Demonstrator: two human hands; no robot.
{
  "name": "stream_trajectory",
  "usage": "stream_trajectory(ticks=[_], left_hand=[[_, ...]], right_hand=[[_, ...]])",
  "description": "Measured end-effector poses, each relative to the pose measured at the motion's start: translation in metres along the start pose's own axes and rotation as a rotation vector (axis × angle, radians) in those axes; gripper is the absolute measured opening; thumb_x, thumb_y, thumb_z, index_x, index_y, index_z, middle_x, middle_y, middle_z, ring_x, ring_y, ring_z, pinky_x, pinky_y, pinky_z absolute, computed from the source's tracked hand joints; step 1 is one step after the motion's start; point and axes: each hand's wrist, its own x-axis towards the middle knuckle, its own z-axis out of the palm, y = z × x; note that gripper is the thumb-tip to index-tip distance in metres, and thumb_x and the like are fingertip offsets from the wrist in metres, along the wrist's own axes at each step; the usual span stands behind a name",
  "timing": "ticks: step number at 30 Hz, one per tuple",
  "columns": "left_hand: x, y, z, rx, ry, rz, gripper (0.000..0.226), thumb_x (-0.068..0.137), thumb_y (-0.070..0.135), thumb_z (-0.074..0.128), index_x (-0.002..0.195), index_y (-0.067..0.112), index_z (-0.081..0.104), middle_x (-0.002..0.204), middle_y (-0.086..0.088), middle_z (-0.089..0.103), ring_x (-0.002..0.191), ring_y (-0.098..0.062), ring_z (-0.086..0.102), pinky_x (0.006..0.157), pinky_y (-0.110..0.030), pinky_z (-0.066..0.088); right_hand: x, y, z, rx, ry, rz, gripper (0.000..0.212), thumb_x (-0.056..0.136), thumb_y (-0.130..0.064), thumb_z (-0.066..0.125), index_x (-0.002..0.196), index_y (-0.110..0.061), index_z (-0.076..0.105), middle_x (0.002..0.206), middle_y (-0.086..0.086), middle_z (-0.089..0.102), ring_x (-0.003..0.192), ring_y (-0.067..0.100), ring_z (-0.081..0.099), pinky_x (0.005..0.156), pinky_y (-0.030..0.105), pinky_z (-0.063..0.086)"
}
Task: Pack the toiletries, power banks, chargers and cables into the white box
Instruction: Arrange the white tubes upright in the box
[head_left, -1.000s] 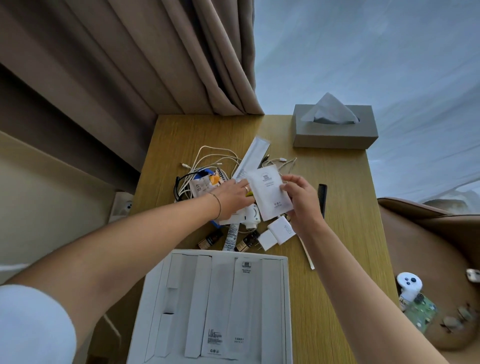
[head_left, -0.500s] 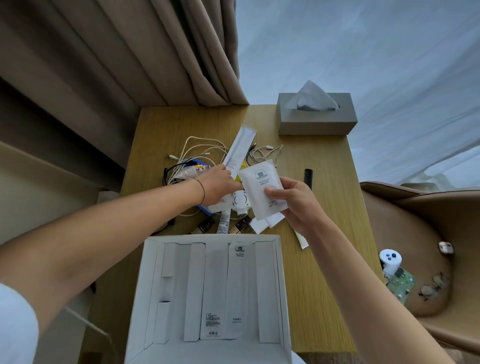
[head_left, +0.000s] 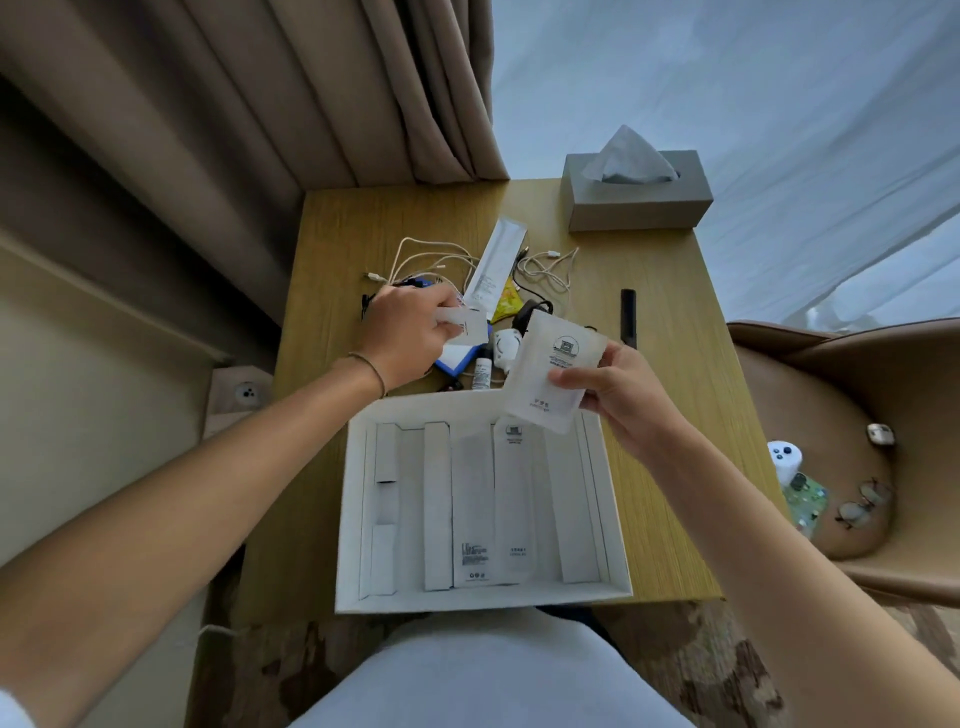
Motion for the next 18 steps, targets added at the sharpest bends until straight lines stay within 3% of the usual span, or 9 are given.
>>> stream_trajectory(ticks=[3,6,9,12,16,18], left_hand=[[-0.030,0.002,-0.008,-0.146,0.021,-0.062,0.009,0.089,0.027,0.070,0.089,0.021,0.063,0.097,-0.004,0.073,0.093,-0.026,0.068,0.063,-0.043,0.057],[-0.054,0.001,-0.012,-0.232,0.105,-0.098,0.011,0.089,0.027,0.073,0.090,0.021,0.063,0.108,-0.005,0.074,0.100,-0.023,0.069,0.058,-0.035,0.060],[-0.074,0.001,-0.015,-0.325,0.159,-0.156,0.016,0.088,0.029,0.074,0.096,0.020,0.064,0.115,-0.004,0.072,0.105,-0.019,0.067,0.058,-0.025,0.060],[-0.088,0.002,-0.017,-0.378,0.185,-0.201,0.018,0.087,0.031,0.075,0.096,0.022,0.062,0.114,-0.003,0.071,0.100,-0.015,0.066,0.059,-0.025,0.061],[-0.101,0.006,-0.019,-0.503,0.161,-0.276,0.022,0.086,0.028,0.077,0.099,0.015,0.064,0.109,-0.001,0.073,0.095,-0.013,0.070,0.063,-0.028,0.062],[-0.105,0.008,-0.019,-0.581,0.111,-0.331,0.022,0.087,0.022,0.076,0.101,0.011,0.064,0.104,0.000,0.073,0.093,-0.012,0.071,0.066,-0.031,0.062]], right_hand=[[-0.014,0.013,0.013,-0.160,0.032,-0.073,0.047,0.071,0.014,0.077,0.100,-0.017,0.059,0.094,0.003,0.073,0.090,0.023,0.073,0.068,0.032,0.058],[-0.025,0.026,0.024,-0.301,-0.015,-0.105,0.054,0.070,0.010,0.080,0.110,-0.024,0.066,0.110,0.004,0.067,0.094,0.021,0.071,0.074,0.035,0.061],[-0.032,0.038,0.032,-0.517,-0.035,-0.127,0.039,0.077,0.000,0.081,0.108,-0.021,0.070,0.110,0.004,0.069,0.093,0.019,0.071,0.075,0.033,0.061],[-0.031,0.051,0.036,-0.760,-0.021,-0.108,0.023,0.077,-0.008,0.082,0.092,-0.020,0.068,0.097,0.001,0.072,0.084,0.017,0.070,0.063,0.022,0.054],[-0.021,0.068,0.039,-1.033,-0.114,-0.064,0.031,0.076,-0.007,0.081,0.089,-0.022,0.058,0.104,0.001,0.068,0.090,0.020,0.066,0.068,0.031,0.057],[-0.016,0.076,0.039,-1.135,-0.173,-0.052,0.036,0.076,-0.006,0.080,0.093,-0.024,0.056,0.105,0.000,0.067,0.091,0.022,0.065,0.064,0.028,0.055]])
